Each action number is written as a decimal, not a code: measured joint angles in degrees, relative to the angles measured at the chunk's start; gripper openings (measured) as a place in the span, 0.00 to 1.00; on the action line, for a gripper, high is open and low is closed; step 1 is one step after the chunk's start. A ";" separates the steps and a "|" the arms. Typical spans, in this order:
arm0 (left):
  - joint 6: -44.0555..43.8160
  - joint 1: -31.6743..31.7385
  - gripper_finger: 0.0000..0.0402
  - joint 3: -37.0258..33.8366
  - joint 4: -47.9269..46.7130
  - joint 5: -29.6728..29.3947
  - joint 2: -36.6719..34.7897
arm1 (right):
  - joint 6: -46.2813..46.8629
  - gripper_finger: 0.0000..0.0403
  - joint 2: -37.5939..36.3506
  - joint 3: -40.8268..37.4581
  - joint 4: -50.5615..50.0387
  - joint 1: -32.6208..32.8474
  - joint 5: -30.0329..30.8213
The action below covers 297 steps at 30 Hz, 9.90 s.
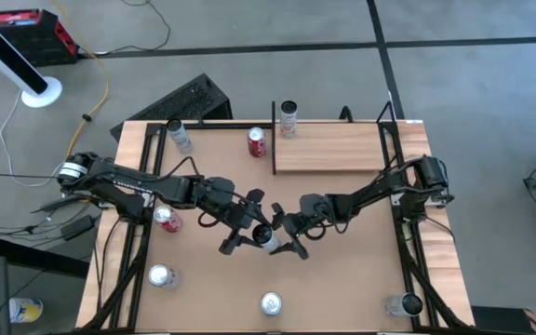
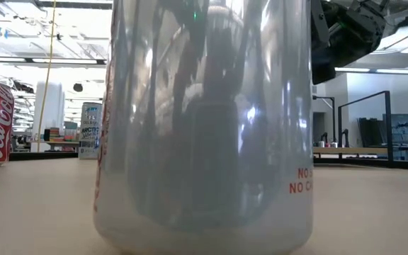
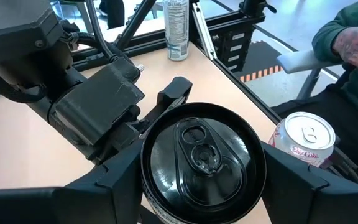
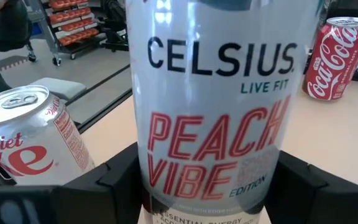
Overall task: Place canned beverage on shelf
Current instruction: Put the white-pink soda can on the shelf align with the other white-pink soda can
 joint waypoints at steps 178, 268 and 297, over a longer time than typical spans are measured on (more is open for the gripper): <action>-11.01 -3.13 0.88 -12.93 -12.01 -21.84 -23.01 | 3.39 0.95 -13.27 -0.02 -20.31 7.37 33.00; -10.47 -3.96 0.00 -24.30 15.39 -10.23 1.42 | 4.37 0.05 -3.04 0.35 -16.10 4.23 27.30; -10.76 -1.64 0.00 -24.35 12.16 -10.21 0.85 | 5.34 0.07 -10.73 0.85 -26.01 7.82 25.70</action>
